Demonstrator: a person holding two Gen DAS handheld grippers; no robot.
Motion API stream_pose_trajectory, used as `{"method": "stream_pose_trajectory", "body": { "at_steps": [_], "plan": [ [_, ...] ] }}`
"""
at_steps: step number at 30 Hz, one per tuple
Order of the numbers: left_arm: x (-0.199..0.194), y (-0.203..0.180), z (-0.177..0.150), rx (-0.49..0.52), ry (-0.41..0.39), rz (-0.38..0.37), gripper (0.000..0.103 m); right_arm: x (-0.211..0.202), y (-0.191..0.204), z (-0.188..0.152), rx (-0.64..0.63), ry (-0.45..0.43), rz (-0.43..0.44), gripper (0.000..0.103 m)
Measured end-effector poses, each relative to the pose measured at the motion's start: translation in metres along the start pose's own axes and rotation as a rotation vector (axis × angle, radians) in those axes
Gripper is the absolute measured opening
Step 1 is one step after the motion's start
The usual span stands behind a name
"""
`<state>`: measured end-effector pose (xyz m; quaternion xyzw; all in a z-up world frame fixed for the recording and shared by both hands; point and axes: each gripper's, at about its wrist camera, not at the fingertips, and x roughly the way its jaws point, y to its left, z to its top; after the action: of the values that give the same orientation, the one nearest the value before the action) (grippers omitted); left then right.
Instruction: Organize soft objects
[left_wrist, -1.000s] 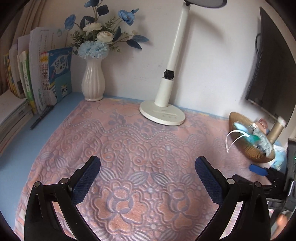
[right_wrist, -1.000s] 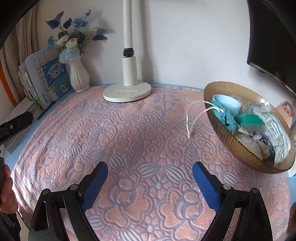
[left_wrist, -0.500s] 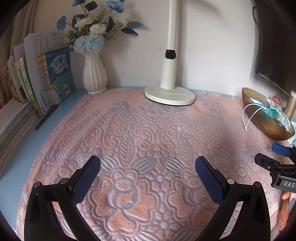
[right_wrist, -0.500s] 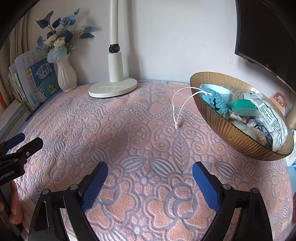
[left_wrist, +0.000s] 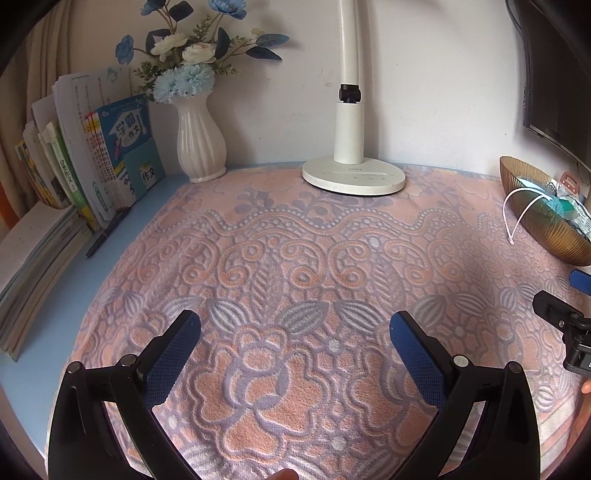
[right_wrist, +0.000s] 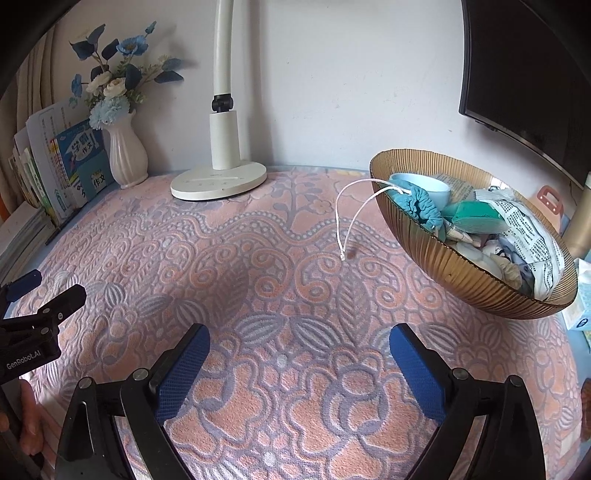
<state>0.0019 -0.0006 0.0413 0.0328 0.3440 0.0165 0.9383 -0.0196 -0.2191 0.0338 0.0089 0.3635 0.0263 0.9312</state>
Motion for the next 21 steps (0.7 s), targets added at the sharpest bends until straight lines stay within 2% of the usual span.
{"method": "stream_pose_trajectory", "body": {
  "at_steps": [5, 21],
  "plan": [
    [0.0001, 0.0007, -0.0003, -0.001, 0.002, 0.002, 0.103, -0.0026, 0.0036, -0.0005, -0.018, -0.018, -0.028, 0.098],
    [0.0055, 0.0028, 0.0003, -0.013, 0.031, -0.016, 0.103, -0.0003, 0.0063, -0.0005, -0.04, -0.011, -0.031, 0.098]
  ]
}}
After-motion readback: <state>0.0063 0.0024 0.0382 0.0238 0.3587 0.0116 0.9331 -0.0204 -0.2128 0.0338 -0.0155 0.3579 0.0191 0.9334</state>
